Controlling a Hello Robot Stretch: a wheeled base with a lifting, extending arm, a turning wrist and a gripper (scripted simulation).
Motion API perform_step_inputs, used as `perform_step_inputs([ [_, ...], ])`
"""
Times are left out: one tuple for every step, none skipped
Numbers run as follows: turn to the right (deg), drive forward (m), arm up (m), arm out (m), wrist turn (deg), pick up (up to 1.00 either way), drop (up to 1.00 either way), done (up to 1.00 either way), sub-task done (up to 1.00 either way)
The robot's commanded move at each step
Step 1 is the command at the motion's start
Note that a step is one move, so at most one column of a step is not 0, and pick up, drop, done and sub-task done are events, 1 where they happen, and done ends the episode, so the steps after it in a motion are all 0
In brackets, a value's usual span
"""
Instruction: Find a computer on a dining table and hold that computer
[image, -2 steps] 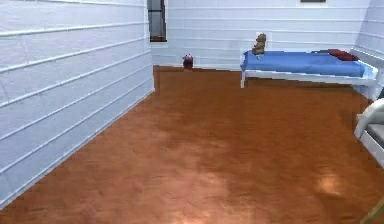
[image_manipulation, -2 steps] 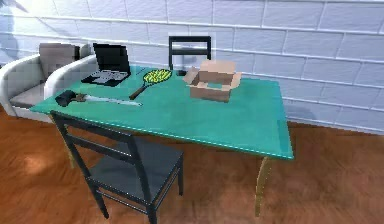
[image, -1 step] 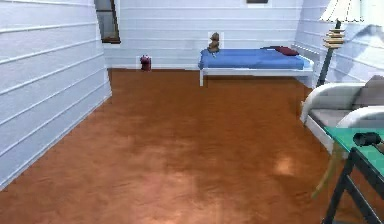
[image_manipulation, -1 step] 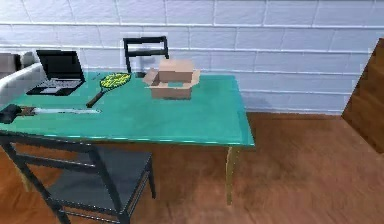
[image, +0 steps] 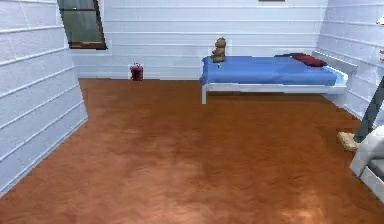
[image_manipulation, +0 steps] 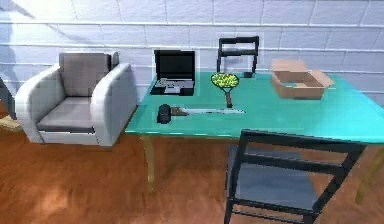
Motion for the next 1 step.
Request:
perform_step_inputs([
  [42.0,0.0,0.0,0.0,0.0,0.0,0.0,0.0,0.0],
])
